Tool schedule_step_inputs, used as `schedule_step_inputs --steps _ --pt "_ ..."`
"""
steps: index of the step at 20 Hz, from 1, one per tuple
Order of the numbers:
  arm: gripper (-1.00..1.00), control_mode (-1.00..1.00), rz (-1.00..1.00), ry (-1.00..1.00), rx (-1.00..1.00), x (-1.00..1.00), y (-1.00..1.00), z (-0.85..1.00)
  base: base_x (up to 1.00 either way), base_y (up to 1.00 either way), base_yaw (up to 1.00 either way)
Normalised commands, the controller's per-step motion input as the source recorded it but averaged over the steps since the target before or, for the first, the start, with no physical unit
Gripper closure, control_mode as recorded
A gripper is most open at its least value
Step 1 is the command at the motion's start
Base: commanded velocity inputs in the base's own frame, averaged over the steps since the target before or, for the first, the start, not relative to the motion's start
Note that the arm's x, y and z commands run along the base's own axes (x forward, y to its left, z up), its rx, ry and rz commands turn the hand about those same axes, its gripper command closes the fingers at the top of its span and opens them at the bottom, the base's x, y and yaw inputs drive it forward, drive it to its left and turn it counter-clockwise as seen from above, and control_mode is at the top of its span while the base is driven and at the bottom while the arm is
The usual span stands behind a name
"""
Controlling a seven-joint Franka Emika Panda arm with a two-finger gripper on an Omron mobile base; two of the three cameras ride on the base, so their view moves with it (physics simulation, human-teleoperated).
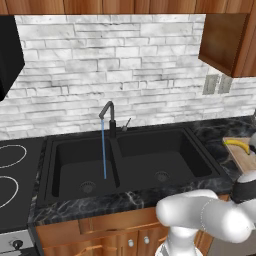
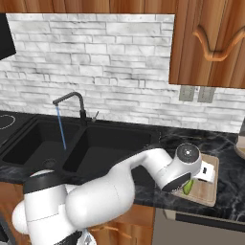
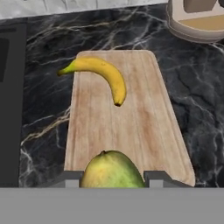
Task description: Pick the mango, banana from the sink and place them on the cutting board to airdry. Then turn off the sink faucet.
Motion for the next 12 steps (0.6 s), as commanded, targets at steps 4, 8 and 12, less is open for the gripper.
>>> schedule_step_inputs --steps 4,8,12 --pt "1.00 -1.00 0.02 0.03 0.02 0.22 -0.11 -0.26 0.00 0.00 0.00" --pt "1.00 -1.00 0.02 0.02 0.01 0.19 -0.12 -0.29 0.00 0.00 0.00" --pt "1.00 -1.00 0.02 0.01 0.01 0.17 -0.12 -0.27 0.00 0.00 0.00"
